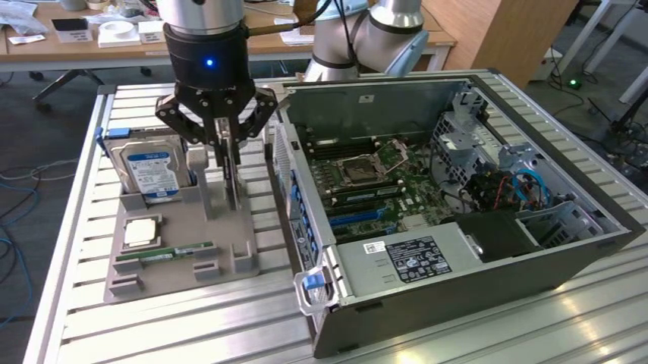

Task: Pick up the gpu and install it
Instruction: 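Pick up the gpu and move the gpu toward the slot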

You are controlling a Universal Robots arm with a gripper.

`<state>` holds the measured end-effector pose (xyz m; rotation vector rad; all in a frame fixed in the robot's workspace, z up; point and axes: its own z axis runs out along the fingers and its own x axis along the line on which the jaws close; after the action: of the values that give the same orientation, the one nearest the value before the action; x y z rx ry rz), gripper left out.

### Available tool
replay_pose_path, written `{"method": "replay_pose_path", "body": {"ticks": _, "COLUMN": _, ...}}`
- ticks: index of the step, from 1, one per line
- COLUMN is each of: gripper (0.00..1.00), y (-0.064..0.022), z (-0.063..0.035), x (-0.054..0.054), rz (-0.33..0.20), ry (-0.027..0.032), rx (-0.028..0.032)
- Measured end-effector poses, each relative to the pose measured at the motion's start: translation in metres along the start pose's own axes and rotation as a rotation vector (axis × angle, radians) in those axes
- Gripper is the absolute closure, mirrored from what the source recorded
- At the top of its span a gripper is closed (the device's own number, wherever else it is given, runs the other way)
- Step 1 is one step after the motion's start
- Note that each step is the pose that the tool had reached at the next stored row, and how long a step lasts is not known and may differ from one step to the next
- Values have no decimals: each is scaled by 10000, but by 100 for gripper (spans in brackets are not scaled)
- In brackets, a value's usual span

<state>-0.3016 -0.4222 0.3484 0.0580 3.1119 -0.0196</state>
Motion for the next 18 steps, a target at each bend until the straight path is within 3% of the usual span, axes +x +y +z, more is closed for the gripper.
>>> {"method": "replay_pose_path", "body": {"ticks": 9, "gripper": 74, "y": -2, "z": -170, "x": -5, "rz": 0, "ry": 0, "rx": 0}}
{"method": "replay_pose_path", "body": {"ticks": 18, "gripper": 74, "y": -3, "z": -237, "x": -7, "rz": 0, "ry": -2, "rx": -2}}
